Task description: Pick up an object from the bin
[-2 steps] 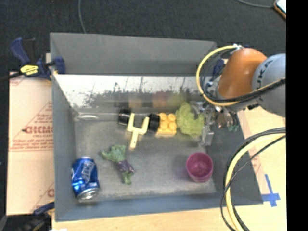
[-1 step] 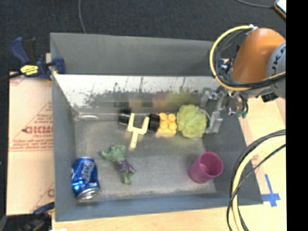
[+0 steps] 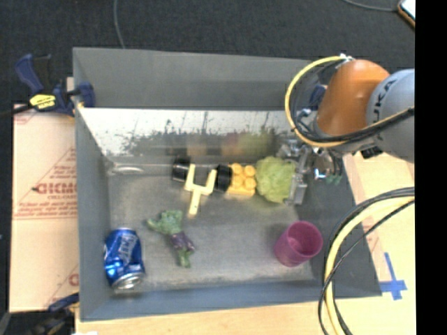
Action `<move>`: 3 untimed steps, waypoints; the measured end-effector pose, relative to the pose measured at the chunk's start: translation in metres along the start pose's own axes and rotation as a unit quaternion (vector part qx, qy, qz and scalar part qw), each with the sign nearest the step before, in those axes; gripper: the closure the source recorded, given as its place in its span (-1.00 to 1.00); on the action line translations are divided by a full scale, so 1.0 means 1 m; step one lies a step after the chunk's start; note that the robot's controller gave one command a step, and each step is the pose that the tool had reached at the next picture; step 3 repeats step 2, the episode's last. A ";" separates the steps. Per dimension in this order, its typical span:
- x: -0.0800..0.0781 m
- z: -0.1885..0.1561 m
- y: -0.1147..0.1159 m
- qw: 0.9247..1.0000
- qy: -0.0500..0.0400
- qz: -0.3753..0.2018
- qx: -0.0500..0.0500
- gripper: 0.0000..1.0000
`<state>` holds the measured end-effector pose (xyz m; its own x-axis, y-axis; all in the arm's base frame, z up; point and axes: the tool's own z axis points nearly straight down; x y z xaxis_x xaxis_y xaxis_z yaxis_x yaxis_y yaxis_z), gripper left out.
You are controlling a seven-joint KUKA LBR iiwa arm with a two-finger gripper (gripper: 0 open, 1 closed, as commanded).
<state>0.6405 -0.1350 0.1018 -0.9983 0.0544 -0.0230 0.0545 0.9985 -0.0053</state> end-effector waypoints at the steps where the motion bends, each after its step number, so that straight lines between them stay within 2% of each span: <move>1: 0.015 0.029 -0.012 1.000 0.001 0.023 -0.001 -1.00; 2: -0.001 0.029 -0.002 0.993 -0.005 0.116 0.001 1.00; 3: -0.001 0.029 -0.002 0.993 -0.005 0.116 0.001 1.00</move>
Offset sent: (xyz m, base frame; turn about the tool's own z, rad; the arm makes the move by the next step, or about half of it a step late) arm -0.0009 -0.0004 -0.0318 0.2346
